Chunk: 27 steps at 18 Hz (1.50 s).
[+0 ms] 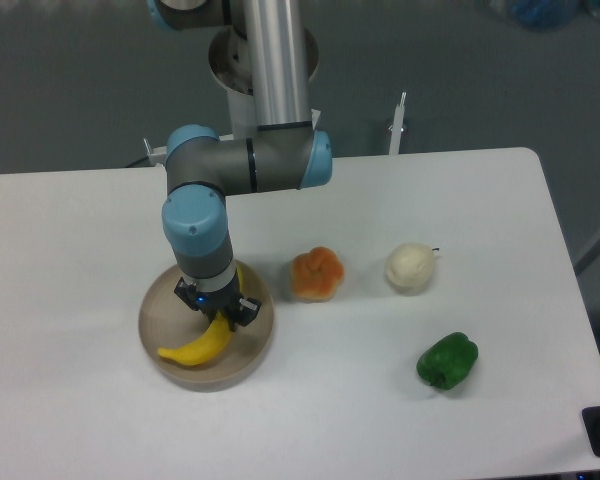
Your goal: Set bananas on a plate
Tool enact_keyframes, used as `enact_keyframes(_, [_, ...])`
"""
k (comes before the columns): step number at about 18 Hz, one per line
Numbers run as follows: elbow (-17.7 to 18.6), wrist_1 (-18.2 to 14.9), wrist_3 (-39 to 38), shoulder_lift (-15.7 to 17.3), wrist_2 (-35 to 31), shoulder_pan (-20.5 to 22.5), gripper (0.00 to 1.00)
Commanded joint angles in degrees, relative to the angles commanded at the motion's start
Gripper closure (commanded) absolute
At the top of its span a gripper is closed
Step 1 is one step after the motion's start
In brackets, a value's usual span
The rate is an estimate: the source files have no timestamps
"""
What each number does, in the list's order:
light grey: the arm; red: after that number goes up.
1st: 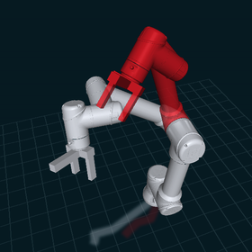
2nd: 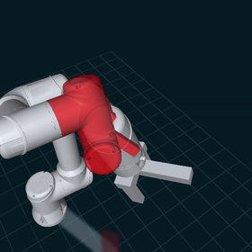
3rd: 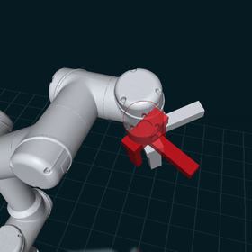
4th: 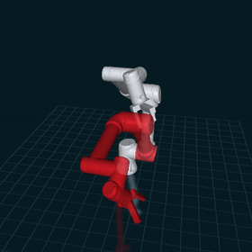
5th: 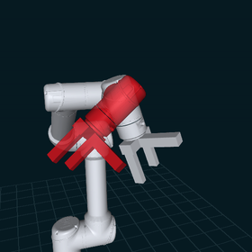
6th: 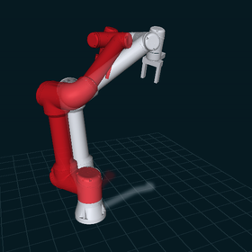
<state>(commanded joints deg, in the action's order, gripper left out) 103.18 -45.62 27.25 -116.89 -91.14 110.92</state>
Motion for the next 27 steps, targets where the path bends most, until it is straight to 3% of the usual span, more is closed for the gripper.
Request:
enact_keyframes(3, [-0.2,0.0,0.0,0.5,0.0,0.1,0.60])
enact_keyframes(7, [-1.0,0.1,0.0,1.7,-0.1,0.3,0.22])
enact_keyframes(10, [-1.8,-0.1,0.0,2.6,-0.1,0.4,0.00])
enact_keyframes(17, [-4.1,-0.2,0.1,6.6,0.0,5.3,0.00])
enact_keyframes(20, [-8.5,-0.2,0.9,6.4,-0.1,7.7,0.00])
enact_keyframes(27, [-8.9,-0.2,15.9,6.9,-3.7,14.5,0.00])
